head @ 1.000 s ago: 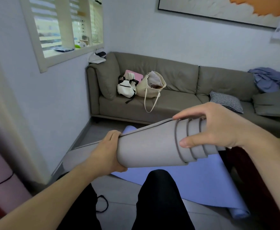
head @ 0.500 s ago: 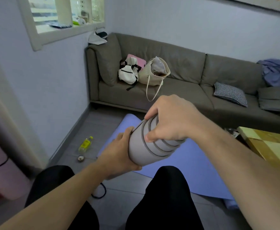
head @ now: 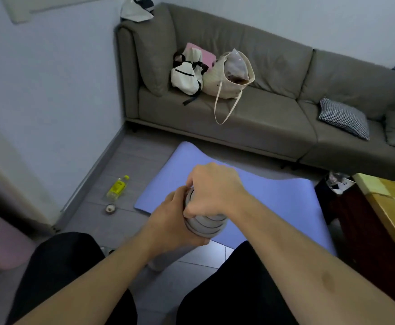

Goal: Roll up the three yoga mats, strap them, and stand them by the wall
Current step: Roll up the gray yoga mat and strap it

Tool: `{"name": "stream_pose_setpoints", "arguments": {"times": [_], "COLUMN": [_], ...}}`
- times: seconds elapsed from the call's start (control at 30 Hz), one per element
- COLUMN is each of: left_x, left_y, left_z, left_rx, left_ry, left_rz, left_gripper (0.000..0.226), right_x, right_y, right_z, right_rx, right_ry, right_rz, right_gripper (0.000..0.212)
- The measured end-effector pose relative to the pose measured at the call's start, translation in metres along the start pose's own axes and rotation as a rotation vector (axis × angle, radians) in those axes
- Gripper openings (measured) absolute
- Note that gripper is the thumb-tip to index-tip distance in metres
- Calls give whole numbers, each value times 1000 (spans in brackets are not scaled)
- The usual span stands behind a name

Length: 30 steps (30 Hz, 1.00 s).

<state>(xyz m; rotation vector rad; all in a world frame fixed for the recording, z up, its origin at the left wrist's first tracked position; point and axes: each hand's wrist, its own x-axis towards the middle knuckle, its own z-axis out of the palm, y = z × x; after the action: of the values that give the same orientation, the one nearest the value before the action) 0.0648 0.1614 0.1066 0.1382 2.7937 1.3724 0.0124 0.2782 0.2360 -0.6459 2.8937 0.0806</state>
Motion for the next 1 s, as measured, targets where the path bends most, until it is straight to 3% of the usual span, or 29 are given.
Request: {"name": "stream_pose_setpoints", "arguments": {"times": [0.23,0.33,0.6,0.9,1.0], "left_x": [24,25,26,32,35], "left_y": [-9,-12,-18,-21,-26], "left_z": [-9,-14,-21,-26,-29], "left_rx": [37,4,-16,12,-7], "left_ry": [8,-27,-38,-105,-134], "left_rz": [-4,-32,-112,-24,12], "left_gripper": [122,120,125,127,119], "right_x": [30,34,46,48,48], "right_y": [17,13,4,8,3], "right_z": [-4,4,25,36,41], "right_rx": [214,225,124,150,157], "right_ry": [-66,-9,121,66,53], "right_rz": [120,118,14,-27,-38], "right_gripper": [45,53,49,40,43]}}
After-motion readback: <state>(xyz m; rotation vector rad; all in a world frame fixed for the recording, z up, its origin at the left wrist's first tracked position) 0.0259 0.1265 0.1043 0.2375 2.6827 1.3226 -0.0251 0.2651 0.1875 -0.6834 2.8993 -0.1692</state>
